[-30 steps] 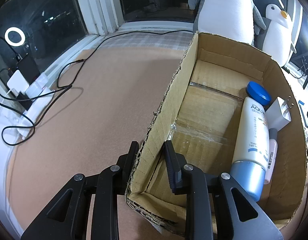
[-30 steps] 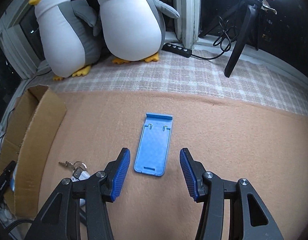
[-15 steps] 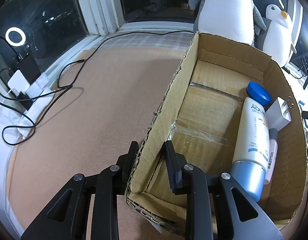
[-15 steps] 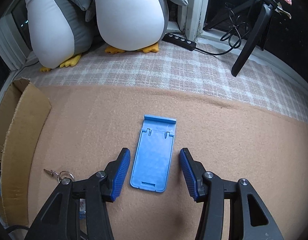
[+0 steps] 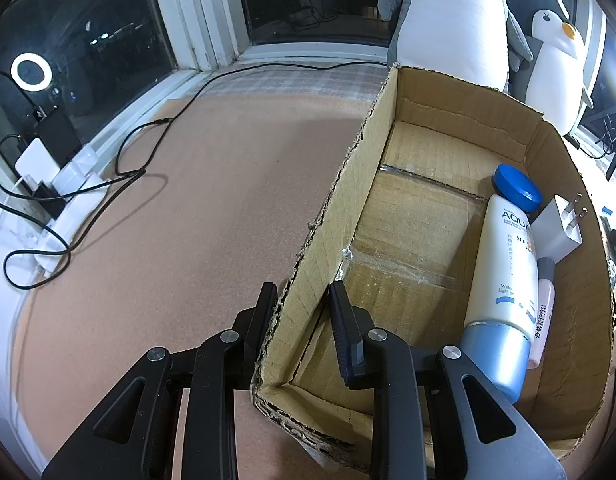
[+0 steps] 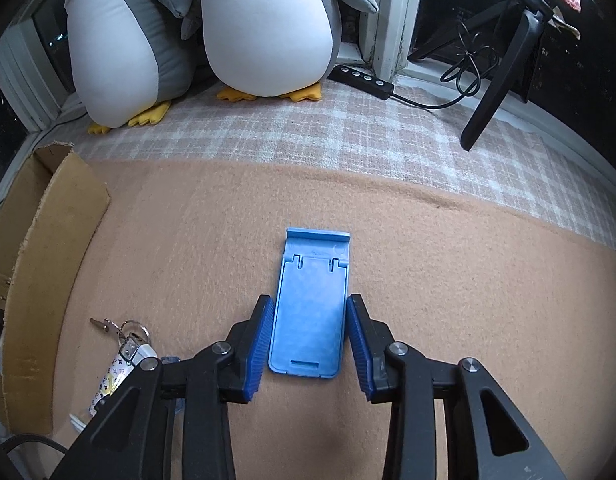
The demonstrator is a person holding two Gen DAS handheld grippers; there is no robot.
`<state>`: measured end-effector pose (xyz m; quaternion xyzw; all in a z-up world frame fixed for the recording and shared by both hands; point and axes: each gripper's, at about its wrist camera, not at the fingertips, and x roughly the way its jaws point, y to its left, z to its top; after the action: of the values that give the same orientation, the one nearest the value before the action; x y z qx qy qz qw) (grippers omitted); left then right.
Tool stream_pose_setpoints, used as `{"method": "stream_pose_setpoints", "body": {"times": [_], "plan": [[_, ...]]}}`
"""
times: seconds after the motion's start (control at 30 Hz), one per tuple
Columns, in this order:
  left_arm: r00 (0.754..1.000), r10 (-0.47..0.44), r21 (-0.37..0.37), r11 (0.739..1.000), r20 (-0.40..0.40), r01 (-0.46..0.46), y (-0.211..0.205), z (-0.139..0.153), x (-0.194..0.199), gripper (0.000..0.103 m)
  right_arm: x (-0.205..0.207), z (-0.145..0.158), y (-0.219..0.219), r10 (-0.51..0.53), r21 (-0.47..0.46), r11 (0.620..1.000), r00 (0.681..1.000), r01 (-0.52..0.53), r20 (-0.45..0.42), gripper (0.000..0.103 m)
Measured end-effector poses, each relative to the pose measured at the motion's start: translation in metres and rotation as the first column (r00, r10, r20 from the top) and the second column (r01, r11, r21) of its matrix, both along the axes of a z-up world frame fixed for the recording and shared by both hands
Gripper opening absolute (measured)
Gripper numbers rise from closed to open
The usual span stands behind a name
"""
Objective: Organize rigid objects
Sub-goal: 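Carry the blue phone stand into the box and release it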
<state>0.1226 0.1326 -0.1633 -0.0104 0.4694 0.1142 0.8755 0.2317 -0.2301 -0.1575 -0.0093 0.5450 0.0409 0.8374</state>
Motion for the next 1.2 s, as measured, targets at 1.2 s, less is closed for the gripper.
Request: {"method": "stream_pose_setpoints", "body": {"times": [1.2], "plan": [[1.0,-0.008,-0.008,1.0,0.002,0.008,0.0,-0.001,0.0,0.025,-0.06,0.084,0.193,0.409,0.127,0.893,0.897,-0.431,0.165,0.034]]}}
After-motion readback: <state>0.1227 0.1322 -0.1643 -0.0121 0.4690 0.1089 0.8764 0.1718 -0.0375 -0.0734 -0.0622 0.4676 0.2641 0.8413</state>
